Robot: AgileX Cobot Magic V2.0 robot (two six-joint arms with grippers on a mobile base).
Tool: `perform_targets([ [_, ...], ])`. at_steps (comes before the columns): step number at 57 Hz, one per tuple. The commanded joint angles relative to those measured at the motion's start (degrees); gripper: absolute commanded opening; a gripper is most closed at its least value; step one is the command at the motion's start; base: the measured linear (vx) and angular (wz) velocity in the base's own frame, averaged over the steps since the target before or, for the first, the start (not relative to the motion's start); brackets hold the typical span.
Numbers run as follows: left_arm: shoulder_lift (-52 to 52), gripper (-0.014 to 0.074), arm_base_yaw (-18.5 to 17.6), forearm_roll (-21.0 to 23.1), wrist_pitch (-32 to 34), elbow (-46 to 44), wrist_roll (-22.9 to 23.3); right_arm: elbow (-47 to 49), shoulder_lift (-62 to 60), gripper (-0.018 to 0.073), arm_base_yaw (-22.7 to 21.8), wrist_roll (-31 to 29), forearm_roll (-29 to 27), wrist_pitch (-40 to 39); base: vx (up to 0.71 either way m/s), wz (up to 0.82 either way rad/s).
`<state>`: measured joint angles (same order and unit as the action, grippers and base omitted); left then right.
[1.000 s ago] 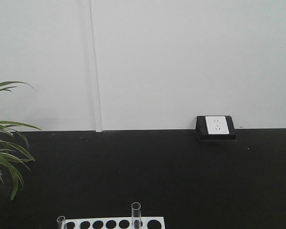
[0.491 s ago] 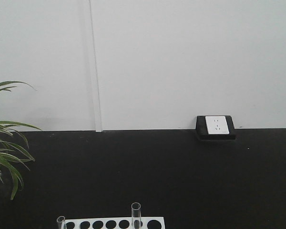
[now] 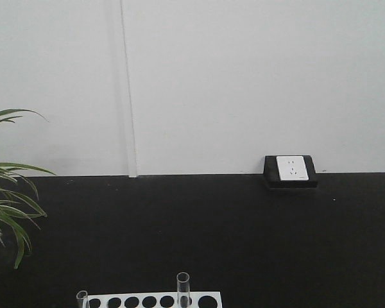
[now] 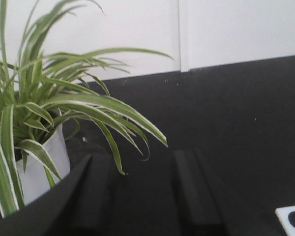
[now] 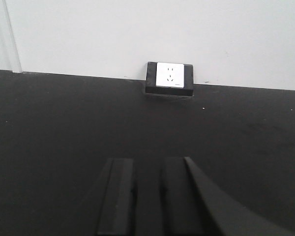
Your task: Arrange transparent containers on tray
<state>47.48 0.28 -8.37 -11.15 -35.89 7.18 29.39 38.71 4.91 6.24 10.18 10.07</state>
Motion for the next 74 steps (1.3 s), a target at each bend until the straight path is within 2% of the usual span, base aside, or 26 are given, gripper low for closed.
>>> perform_targets([
  [1,1.8,0.0490,0.0,0.4,5.2,-1.9,1.1,2.0,0.2,0.0349,-0.3,-0.2,0.3,-5.1,0.00,0.00],
  [8,4.6,0.0488,-0.8,4.9,5.2,-1.5,4.3,2.0,0.2,0.0409,-0.3,0.0,-3.1,-4.2,0.00,0.00],
  [18,7.8,0.0488,-3.8,5.9,8.5,2.2,4.1,1.9,0.2,0.0426,-0.3,-0.1,-4.1,-4.3,0.00,0.00],
  [36,8.8,0.0488,-13.9,5.8,34.0,20.2,6.6,1.9,0.2,0.0426,-0.3,-0.1,-4.1,-4.3,0.00,0.00],
  [41,10.0,0.0489,-15.3,4.9,40.0,23.6,6.6,1.9,0.2,0.0426,-0.3,-0.1,-4.1,-4.3,0.00,0.00],
  [50,14.8,0.0495,-17.1,-1.6,47.1,24.9,6.7,1.9,0.2,0.0426,-0.3,-0.2,-4.1,-4.3,0.00,0.00],
  [56,19.6,0.0521,-17.5,-4.9,54.5,24.9,6.8,1.9,0.2,0.0426,-0.3,-0.2,-4.1,-4.3,0.00,0.00],
  [61,23.6,0.0540,-17.5,-4.4,59.2,24.6,6.8,1.9,0.2,0.0426,-0.3,-0.2,-4.1,-4.3,0.00,0.00],
  [74,32.0,0.0547,-17.5,-4.8,64.7,21.1,8.2,1.9,0.2,0.0426,-0.3,-0.2,-4.1,-3.9,0.00,0.00],
])
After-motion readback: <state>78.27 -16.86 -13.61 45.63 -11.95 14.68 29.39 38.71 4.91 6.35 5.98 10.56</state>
